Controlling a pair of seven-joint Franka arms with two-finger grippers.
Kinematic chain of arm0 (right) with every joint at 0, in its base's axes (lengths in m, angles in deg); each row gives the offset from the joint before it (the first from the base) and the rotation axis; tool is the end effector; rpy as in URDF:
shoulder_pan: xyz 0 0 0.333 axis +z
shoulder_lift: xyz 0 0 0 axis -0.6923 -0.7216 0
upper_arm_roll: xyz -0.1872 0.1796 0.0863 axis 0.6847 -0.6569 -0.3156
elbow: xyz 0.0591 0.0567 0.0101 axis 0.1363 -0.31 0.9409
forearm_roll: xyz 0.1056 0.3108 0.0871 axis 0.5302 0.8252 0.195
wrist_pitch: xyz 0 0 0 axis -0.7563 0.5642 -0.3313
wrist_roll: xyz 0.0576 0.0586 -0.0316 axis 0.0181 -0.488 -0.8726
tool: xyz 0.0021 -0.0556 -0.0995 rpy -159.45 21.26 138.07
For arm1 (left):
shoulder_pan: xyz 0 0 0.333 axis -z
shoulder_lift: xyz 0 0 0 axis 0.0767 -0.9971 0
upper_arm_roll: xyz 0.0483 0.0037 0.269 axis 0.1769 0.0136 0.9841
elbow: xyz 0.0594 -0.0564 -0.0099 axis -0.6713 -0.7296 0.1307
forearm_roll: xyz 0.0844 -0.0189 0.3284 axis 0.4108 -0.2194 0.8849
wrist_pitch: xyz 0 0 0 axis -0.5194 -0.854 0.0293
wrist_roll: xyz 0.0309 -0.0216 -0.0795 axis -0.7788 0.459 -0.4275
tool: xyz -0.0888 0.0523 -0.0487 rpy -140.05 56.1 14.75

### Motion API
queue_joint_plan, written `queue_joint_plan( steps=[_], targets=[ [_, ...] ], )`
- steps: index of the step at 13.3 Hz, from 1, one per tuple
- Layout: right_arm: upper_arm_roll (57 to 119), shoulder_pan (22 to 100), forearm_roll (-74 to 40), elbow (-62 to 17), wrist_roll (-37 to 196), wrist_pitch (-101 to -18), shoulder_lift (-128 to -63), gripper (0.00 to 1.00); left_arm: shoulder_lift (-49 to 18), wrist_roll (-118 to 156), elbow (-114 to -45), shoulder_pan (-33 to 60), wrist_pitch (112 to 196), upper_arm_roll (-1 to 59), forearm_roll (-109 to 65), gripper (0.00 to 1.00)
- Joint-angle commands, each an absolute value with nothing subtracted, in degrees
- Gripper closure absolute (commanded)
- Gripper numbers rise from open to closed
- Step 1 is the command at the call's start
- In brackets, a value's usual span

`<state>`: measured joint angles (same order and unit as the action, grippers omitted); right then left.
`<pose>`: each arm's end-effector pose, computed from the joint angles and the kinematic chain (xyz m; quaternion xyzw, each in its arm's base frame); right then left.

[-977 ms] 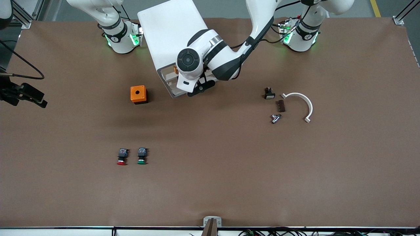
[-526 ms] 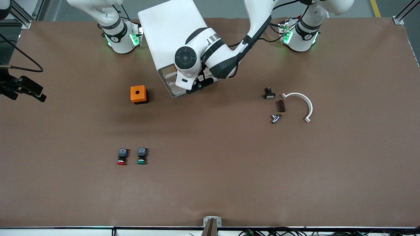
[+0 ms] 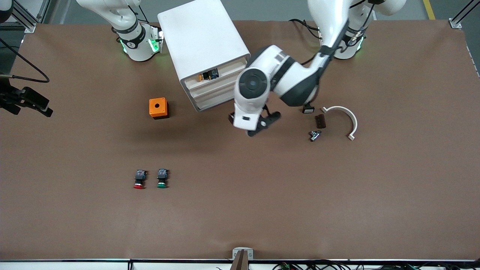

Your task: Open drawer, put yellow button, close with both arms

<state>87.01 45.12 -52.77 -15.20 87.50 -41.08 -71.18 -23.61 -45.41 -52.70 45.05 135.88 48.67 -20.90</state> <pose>0.5098 -0.0261 0.5803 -0.9973 0.0518 -0.0519 0.0097 0.4776 -0.4152 0.3768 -0.9553 -0.2811 0.0896 0.0165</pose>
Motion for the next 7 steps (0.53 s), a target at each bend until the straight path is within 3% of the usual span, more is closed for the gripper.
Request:
queue_joint_plan(
  steps=[1,7],
  targets=[
    [86.0,44.1,-53.1,-16.5,87.2,-41.1,-69.9,0.0,-19.1,-42.0,-54.3,40.5,133.2,48.3,-14.4,0.0],
    [86.0,44.0,-52.7,-16.4,87.0,-41.1,-69.9,0.0,-8.8,-27.7,-54.4,30.8,123.5,48.3,-10.0,0.0]
  ],
)
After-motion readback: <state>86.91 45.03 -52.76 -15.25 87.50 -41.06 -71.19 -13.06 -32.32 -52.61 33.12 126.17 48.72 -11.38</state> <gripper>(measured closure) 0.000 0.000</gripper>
